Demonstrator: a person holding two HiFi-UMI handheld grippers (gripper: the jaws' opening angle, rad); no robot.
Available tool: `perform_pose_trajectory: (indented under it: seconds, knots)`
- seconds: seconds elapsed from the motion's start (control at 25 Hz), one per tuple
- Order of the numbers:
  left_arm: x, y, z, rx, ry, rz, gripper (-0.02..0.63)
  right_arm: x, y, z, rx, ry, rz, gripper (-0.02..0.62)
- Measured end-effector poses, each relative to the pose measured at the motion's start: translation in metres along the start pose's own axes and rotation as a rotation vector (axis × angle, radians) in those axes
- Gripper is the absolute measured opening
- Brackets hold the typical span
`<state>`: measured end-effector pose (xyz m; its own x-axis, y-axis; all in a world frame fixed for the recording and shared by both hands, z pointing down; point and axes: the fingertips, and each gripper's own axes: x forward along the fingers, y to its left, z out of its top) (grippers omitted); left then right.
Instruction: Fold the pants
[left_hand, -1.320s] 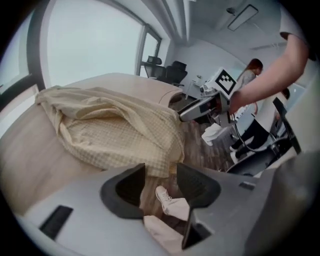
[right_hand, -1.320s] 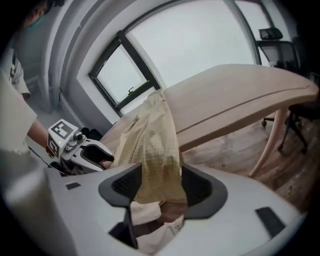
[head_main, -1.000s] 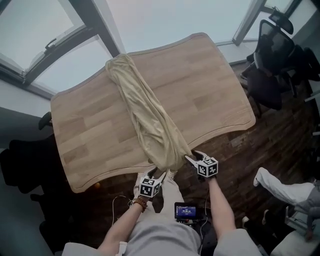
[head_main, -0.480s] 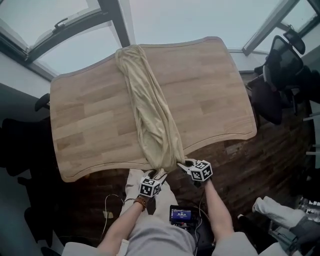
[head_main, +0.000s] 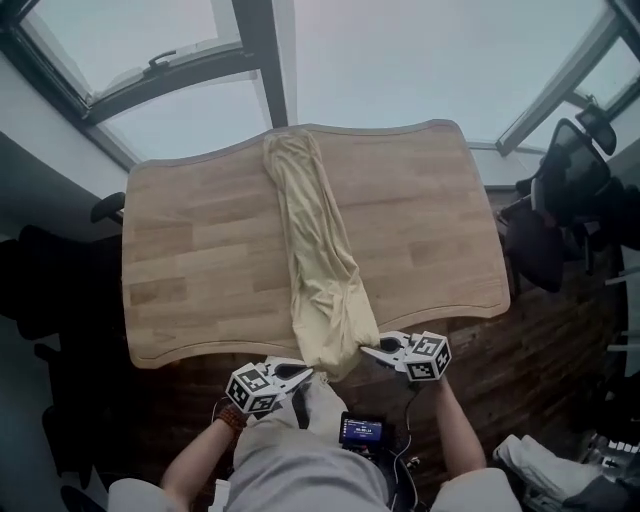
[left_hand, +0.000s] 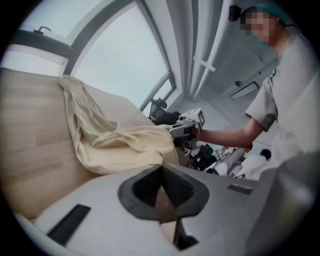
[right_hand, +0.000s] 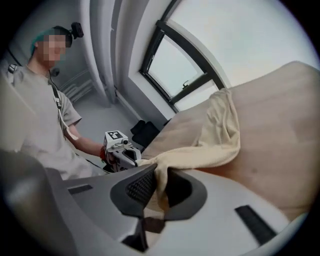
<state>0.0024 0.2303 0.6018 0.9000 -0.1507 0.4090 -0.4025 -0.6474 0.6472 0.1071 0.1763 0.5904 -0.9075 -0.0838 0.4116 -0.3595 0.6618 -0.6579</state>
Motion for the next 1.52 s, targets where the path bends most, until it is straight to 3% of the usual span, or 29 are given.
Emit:
perform_pose_trajectory:
  seconds: [0.16, 0.28, 0.36, 0.48, 0.6, 0.72, 0.76, 0.8, 0.84, 0.96, 1.08, 1.16, 1.2, 1.28, 1.32, 1.44, 1.52]
  knots:
    - [-0.030, 0.067, 0.103, -0.198, -0.241, 0.003, 0.008, 0.019, -0.045, 0.093, 0.052, -0.029, -0.017, 0.031]
    - [-0.038, 0.153, 0.170, -0.260, -0.316, 0.104, 0.008, 0.048, -0.109, 0.165, 0.083, -0.056, -0.096, 0.032]
    - [-0.034, 0.202, 0.205, -0.241, -0.315, 0.164, 0.008, 0.068, -0.160, 0.201, 0.108, -0.082, -0.192, 0.037]
    - [-0.017, 0.262, 0.240, -0.265, -0.309, 0.218, 0.008, 0.094, -0.228, 0.224, 0.150, -0.059, -0.326, 0.038]
    - [0.003, 0.309, 0.252, -0.293, -0.262, 0.263, 0.008, 0.116, -0.262, 0.234, 0.156, 0.022, -0.395, 0.038]
    - [0.020, 0.345, 0.242, -0.311, -0.144, 0.317, 0.008, 0.127, -0.292, 0.232, 0.130, 0.126, -0.477, 0.050]
    - [0.022, 0.353, 0.233, -0.327, -0.102, 0.332, 0.046, 0.127, -0.300, 0.225, 0.113, 0.177, -0.497, 0.071]
    - [0.022, 0.358, 0.222, -0.348, -0.068, 0.334, 0.143, 0.126, -0.304, 0.216, 0.087, 0.226, -0.497, 0.088]
    - [0.020, 0.358, 0.212, -0.369, -0.043, 0.325, 0.200, 0.125, -0.304, 0.209, 0.055, 0.265, -0.474, 0.098]
    - [0.014, 0.341, 0.200, -0.376, -0.022, 0.292, 0.207, 0.107, -0.299, 0.206, 0.007, 0.268, -0.379, 0.176]
    - [0.017, 0.315, 0.209, -0.308, -0.057, 0.316, 0.204, 0.077, -0.295, 0.209, -0.015, 0.225, -0.380, 0.175]
    - [0.022, 0.304, 0.210, -0.247, -0.068, 0.373, 0.179, 0.070, -0.285, 0.211, -0.059, 0.177, -0.388, 0.154]
    - [0.028, 0.301, 0.208, -0.218, -0.058, 0.400, 0.147, 0.076, -0.273, 0.215, -0.100, 0.144, -0.355, 0.121]
    - [0.046, 0.299, 0.197, -0.196, -0.003, 0.408, 0.127, 0.106, -0.242, 0.218, -0.206, 0.132, -0.237, 0.114]
    - [0.058, 0.299, 0.186, -0.204, 0.037, 0.395, 0.124, 0.122, -0.235, 0.207, -0.247, 0.184, -0.189, 0.114]
    - [0.079, 0.302, 0.150, -0.193, 0.172, 0.348, 0.123, 0.150, -0.248, 0.146, -0.299, 0.475, -0.109, 0.127]
    - [0.067, 0.294, 0.154, -0.148, 0.200, 0.275, 0.123, 0.138, -0.240, 0.144, -0.345, 0.554, 0.025, 0.130]
